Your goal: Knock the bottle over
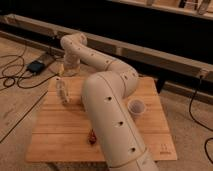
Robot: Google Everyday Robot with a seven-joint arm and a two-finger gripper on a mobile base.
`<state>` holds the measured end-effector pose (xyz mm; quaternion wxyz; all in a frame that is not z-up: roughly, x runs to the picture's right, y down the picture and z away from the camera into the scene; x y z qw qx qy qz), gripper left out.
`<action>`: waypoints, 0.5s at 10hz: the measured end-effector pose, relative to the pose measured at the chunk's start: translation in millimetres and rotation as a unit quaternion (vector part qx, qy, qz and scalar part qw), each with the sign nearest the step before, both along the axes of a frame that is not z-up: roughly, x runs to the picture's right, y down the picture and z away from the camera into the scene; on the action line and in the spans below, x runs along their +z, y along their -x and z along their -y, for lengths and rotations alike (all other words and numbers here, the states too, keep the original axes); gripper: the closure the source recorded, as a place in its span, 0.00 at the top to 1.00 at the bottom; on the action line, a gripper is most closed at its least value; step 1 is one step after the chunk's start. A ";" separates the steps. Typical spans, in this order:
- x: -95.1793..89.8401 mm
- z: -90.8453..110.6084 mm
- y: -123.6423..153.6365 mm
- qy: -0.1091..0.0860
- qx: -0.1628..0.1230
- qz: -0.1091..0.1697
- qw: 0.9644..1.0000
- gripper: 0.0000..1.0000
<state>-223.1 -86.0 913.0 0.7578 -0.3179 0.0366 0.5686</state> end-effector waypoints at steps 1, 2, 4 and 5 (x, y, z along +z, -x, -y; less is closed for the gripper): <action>-0.2 -3.3 1.0 0.006 -0.003 0.003 1.000 0.68; -1.3 -7.6 2.9 0.014 -0.005 0.008 1.000 0.68; -4.2 -18.1 8.6 0.027 -0.008 0.018 0.999 0.68; -5.9 -23.6 10.8 0.031 -0.010 0.021 0.999 0.68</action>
